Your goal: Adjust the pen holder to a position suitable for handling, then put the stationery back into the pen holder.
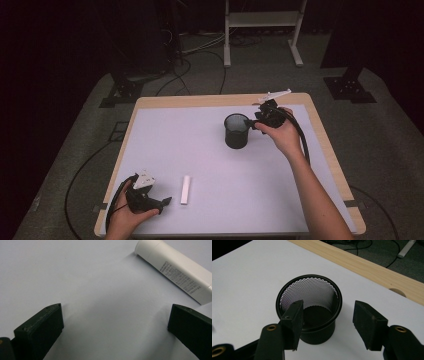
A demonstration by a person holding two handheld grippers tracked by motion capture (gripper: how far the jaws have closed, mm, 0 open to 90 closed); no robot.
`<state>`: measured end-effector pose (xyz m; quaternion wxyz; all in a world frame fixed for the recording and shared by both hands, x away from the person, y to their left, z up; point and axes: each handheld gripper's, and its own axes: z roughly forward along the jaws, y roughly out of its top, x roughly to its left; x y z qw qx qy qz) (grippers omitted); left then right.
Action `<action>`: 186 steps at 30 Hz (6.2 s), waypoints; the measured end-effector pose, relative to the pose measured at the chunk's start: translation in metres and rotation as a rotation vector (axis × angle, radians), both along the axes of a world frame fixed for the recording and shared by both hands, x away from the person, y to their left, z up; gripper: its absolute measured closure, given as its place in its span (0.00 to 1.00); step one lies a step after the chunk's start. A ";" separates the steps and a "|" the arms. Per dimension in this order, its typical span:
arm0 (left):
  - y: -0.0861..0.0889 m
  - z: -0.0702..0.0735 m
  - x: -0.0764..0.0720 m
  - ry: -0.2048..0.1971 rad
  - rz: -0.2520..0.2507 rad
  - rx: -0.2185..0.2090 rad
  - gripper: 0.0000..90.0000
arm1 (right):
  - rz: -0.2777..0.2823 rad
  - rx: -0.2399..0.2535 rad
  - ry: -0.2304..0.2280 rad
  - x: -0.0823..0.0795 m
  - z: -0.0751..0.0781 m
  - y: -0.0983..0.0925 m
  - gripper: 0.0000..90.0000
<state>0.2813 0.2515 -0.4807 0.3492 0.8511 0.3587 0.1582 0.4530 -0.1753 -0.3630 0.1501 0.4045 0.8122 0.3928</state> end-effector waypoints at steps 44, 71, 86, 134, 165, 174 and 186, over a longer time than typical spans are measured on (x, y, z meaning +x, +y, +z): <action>0.000 0.000 0.000 0.001 0.000 0.000 0.00 | -0.034 -0.053 0.182 0.050 -0.039 0.024 0.87; 0.000 0.000 0.000 0.001 0.001 -0.001 0.00 | 0.035 -0.046 0.174 0.015 -0.013 0.017 0.91; 0.000 0.000 0.000 0.001 0.001 -0.001 0.00 | 0.117 -0.050 0.167 -0.017 -0.004 0.029 0.91; 0.000 0.000 0.000 0.000 0.000 0.000 0.00 | 0.295 -0.098 0.234 -0.061 -0.036 0.073 0.91; 0.000 0.000 0.000 -0.001 0.001 -0.003 0.00 | 0.271 -0.009 0.095 -0.085 -0.015 0.033 0.44; 0.000 0.000 0.000 -0.001 0.002 -0.004 0.00 | 0.226 0.025 0.067 -0.092 -0.013 0.012 0.40; 0.000 0.000 0.000 0.001 0.002 -0.004 0.00 | 0.160 0.019 0.013 -0.103 -0.019 -0.013 0.32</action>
